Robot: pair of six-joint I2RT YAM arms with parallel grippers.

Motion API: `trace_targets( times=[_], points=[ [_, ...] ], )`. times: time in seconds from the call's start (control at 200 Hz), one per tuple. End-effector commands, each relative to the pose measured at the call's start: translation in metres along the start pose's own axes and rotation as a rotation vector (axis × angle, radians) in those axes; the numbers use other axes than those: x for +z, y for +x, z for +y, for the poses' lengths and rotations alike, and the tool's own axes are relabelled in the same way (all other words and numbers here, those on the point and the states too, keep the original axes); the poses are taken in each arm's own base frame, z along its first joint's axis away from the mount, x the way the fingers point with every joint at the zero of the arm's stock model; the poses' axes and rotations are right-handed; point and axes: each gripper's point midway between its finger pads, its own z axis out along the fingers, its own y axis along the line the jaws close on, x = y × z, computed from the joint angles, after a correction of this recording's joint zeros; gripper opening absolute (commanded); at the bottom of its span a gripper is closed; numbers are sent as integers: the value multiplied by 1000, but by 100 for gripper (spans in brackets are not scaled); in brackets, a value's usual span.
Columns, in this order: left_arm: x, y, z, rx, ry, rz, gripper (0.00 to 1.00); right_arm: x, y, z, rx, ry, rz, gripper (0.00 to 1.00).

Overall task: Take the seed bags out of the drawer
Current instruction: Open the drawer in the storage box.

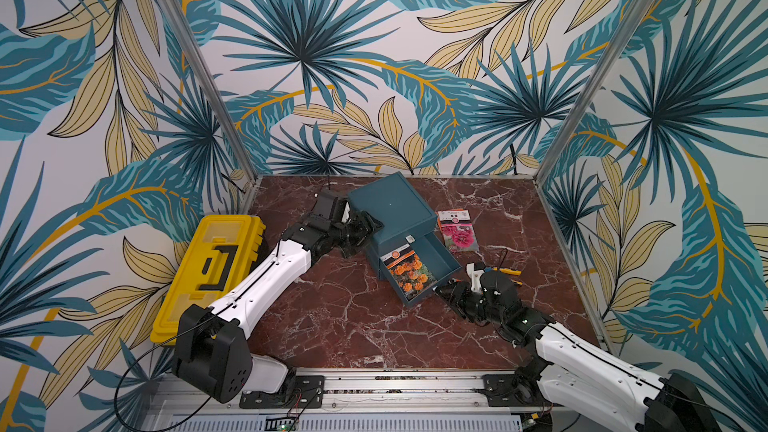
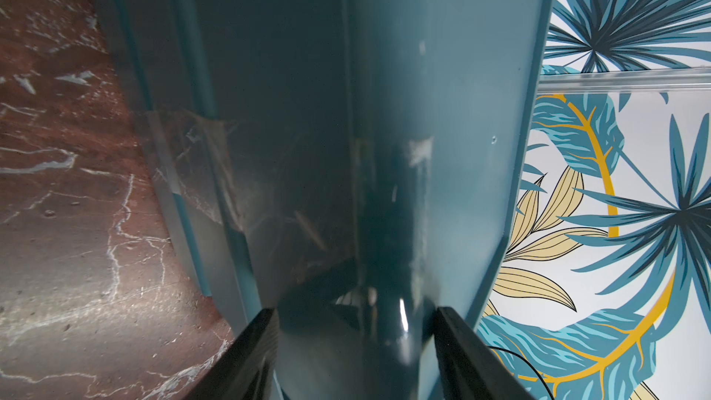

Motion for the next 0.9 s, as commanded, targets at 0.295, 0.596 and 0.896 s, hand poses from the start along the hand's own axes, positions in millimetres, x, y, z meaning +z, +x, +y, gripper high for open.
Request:
trace_targets(
  times=[0.295, 0.596, 0.896],
  points=[
    [1, 2, 19, -11, -56, -18, 68, -66, 0, -13, -247, 183, -29, 60],
    [0, 3, 23, 9, -77, -28, 70, -49, -17, 69, -581, 209, 154, 60],
    [3, 3, 22, -5, -60, -33, 70, -4, -28, 87, -665, 223, 242, 58]
  ],
)
